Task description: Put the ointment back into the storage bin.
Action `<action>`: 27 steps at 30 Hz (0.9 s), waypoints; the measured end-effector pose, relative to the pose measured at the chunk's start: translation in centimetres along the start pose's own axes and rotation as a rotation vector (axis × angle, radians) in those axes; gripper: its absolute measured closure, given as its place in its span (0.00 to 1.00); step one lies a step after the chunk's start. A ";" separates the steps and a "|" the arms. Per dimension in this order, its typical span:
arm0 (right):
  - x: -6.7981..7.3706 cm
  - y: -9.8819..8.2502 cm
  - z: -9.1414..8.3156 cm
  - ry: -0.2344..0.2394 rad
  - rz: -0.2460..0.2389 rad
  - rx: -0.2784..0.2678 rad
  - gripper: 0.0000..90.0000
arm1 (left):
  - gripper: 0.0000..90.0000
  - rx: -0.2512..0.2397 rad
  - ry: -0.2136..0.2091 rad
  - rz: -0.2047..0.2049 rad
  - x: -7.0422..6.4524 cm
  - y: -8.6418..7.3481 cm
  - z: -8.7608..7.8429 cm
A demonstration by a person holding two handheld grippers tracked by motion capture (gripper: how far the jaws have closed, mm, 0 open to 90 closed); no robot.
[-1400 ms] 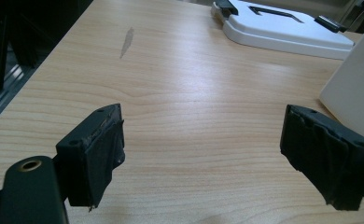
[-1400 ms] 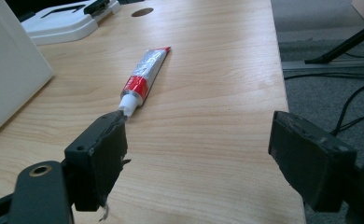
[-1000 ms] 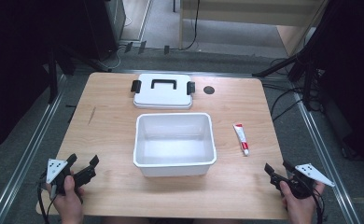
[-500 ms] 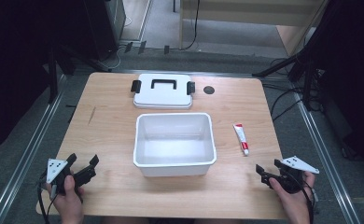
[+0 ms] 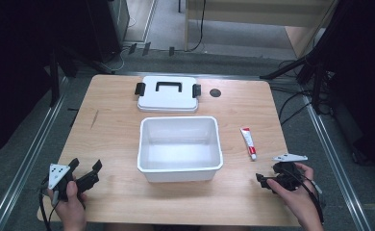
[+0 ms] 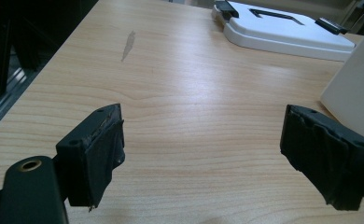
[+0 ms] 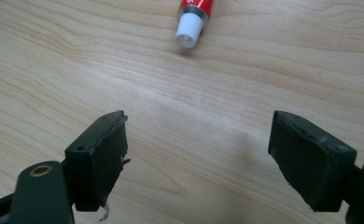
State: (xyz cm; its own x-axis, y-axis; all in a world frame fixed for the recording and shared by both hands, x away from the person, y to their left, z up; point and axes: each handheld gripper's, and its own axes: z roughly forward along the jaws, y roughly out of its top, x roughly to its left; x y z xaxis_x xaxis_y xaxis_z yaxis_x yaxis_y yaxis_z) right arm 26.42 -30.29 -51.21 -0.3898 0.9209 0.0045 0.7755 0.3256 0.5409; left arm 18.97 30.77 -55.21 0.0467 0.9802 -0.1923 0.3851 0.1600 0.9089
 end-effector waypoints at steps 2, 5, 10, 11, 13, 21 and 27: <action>-0.1 0.5 -0.1 -0.010 0.005 0.050 0.22 | 0.16 -0.001 0.000 0.002 0.0 0.0 0.0; -0.2 1.4 -0.1 -0.019 0.011 0.127 0.21 | 0.16 0.006 -0.002 0.007 0.0 0.0 0.1; 0.0 2.7 0.0 0.000 -0.007 0.254 0.20 | 0.16 0.017 -0.005 0.010 0.0 0.1 0.2; 0.1 3.0 0.1 0.004 -0.011 0.287 0.19 | 0.16 0.017 -0.003 0.011 -0.1 0.1 0.2; 0.3 3.6 0.4 0.006 -0.019 0.335 0.20 | 0.16 0.019 -0.005 0.013 -0.1 0.1 0.2; 1.2 5.9 1.0 0.007 -0.048 0.458 0.21 | 0.16 0.028 -0.009 0.003 0.0 0.1 0.3; 1.2 7.8 0.9 0.000 -0.048 0.464 0.32 | 0.16 0.030 -0.012 0.002 0.0 0.1 0.3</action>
State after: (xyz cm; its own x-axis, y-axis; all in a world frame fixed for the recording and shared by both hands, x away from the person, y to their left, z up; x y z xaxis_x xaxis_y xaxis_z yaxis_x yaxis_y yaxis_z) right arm 32.45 -26.45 -47.78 -0.4310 0.9023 -0.0113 0.8966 0.4296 0.1073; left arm 19.31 30.79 -55.20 0.0581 0.9791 -0.1947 0.4128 0.1540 0.8977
